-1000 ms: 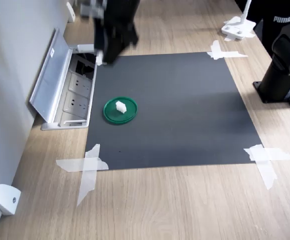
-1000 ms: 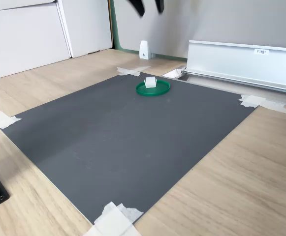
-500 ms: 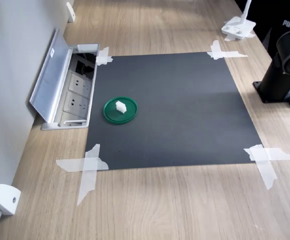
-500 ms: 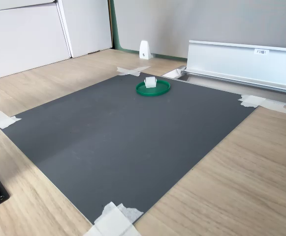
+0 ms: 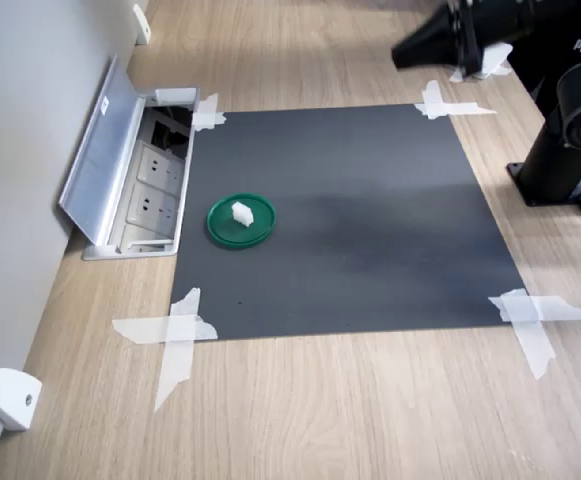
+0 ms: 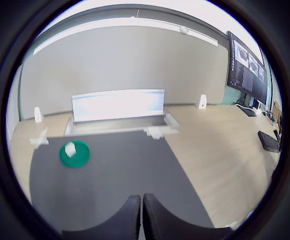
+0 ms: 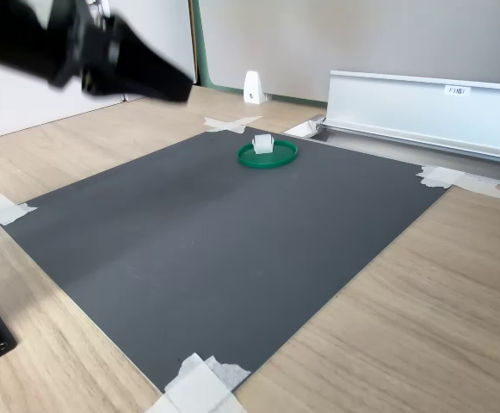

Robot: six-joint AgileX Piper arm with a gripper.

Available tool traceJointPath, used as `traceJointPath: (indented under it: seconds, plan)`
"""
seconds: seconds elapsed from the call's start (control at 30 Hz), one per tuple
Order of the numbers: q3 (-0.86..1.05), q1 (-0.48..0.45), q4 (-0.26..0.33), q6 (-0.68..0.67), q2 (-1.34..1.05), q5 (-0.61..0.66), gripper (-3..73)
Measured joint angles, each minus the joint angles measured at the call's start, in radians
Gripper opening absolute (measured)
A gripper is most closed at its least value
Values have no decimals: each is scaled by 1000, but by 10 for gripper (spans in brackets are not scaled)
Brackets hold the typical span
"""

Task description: Grasp a white terminal and put it on the green lid.

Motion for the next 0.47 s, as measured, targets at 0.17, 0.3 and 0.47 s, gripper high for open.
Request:
traceJointPath:
  seconds: [0.17,0.3,0.47]
  plan:
    - [53,0,-7,0,-93,-13,-5]
    - [67,0,5,1,-180,-25,-5]
    - [97,0,38,1,-268,-23,-6]
